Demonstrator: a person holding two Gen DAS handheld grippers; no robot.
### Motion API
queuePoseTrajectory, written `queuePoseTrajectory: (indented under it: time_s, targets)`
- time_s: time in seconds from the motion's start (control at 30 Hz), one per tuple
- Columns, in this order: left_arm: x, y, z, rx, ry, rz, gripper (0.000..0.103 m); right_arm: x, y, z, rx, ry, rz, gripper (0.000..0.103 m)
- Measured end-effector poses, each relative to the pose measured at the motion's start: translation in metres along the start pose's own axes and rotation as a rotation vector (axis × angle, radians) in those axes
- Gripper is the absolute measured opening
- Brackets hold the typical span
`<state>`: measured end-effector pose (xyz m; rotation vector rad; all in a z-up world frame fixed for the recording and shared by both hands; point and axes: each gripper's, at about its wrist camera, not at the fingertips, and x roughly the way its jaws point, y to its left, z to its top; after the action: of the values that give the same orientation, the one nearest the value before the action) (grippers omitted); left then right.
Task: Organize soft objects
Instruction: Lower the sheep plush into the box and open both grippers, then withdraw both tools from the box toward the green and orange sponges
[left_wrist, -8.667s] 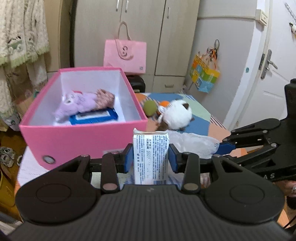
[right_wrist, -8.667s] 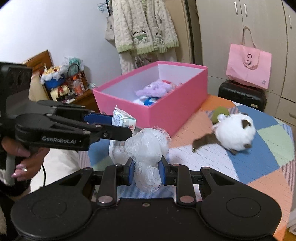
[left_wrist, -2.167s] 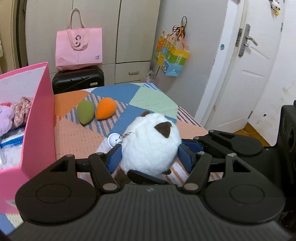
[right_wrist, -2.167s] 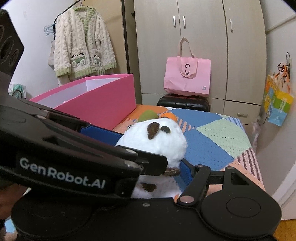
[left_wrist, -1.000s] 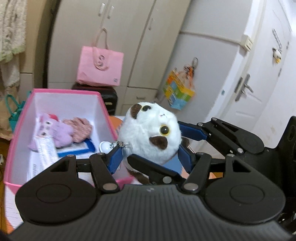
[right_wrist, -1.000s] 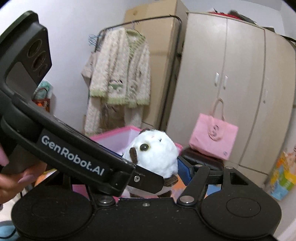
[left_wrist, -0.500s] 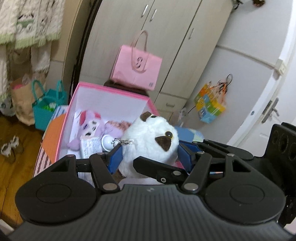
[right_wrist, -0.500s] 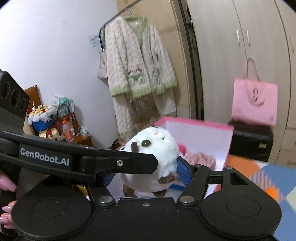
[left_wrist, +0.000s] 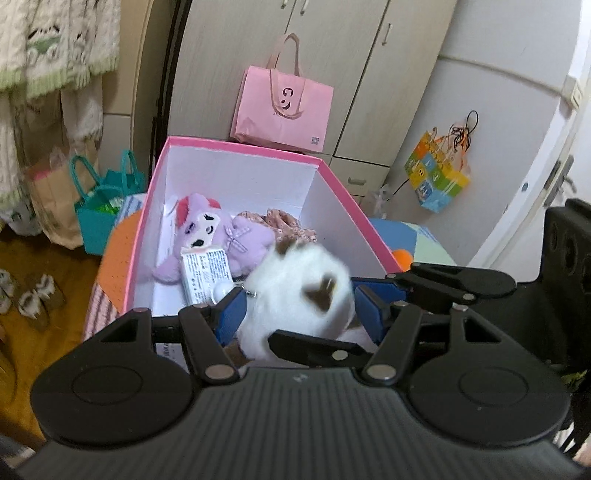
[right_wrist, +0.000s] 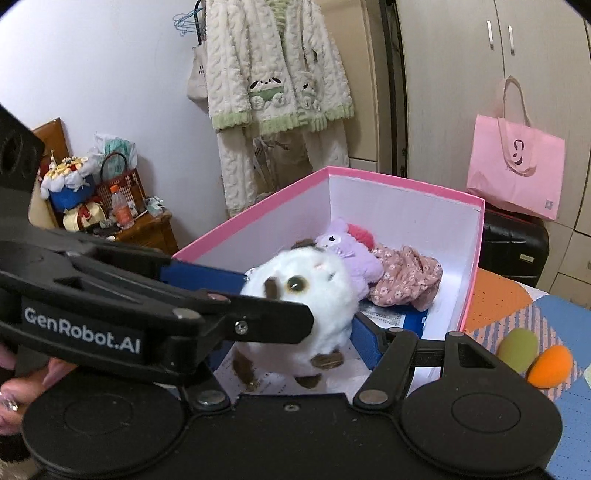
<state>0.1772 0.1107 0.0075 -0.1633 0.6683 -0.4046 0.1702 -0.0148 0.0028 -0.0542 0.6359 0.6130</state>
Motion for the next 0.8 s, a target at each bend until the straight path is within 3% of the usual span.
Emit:
queuePoseTrajectory:
  time_s: [0.13,0.3,0.5,0.8]
  targets:
    - [-0.009,-0.004,0.001,0.028,-0.010,0.021,0.066,-0.005,0.000,0.001,0.016,0.005,0.047,0.072]
    - [-0.028,-0.012,0.000,0.066,-0.047,0.074,0.067,-0.022,0.008,0.001,-0.039,-0.025,-0.013,0.072]
    - [-0.059,-0.038,-0.002,0.217,-0.099,0.124,0.068,-0.053,0.017,0.005,-0.130,-0.019,-0.070,0.072]
    - [-0.094,-0.068,-0.004,0.283,-0.130,0.098,0.071,-0.115,0.017,0.000,-0.201,-0.042,-0.124,0.072]
